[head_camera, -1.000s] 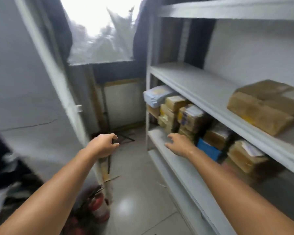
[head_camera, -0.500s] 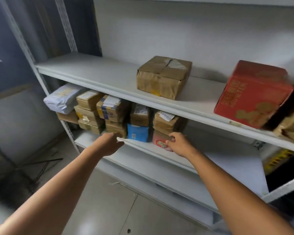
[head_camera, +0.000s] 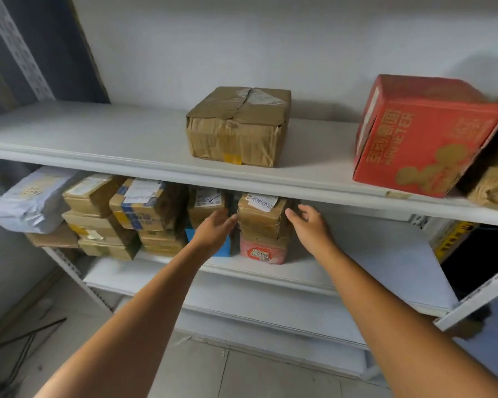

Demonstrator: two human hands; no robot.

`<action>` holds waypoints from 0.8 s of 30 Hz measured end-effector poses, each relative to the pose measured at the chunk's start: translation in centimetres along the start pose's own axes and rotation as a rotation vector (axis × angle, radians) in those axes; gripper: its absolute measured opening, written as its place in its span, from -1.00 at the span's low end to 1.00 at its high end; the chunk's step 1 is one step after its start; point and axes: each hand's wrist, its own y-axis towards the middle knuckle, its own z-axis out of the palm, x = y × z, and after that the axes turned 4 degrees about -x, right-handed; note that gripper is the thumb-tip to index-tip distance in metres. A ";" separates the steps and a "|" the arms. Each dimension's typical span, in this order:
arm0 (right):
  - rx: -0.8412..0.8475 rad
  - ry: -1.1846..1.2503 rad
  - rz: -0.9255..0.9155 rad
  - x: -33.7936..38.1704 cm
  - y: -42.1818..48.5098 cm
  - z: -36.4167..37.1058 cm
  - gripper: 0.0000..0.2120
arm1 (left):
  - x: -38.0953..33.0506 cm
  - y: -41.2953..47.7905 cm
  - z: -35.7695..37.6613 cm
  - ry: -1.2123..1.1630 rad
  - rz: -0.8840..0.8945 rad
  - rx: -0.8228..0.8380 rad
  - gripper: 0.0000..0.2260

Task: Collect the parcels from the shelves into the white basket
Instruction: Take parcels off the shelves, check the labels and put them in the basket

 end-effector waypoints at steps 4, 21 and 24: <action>-0.038 0.121 0.026 -0.3 1.3 2.1 -0.63 | -0.6 3.1 1.6 -0.238 0.026 0.109 -0.58; 0.005 0.390 0.153 0.6 -2.9 3.1 -0.72 | -1.4 -0.1 1.7 -0.413 -0.040 0.204 -0.65; 0.049 0.429 0.143 0.4 -4.5 1.7 -0.72 | -1.9 -2.4 1.9 -0.399 -0.054 0.202 -0.62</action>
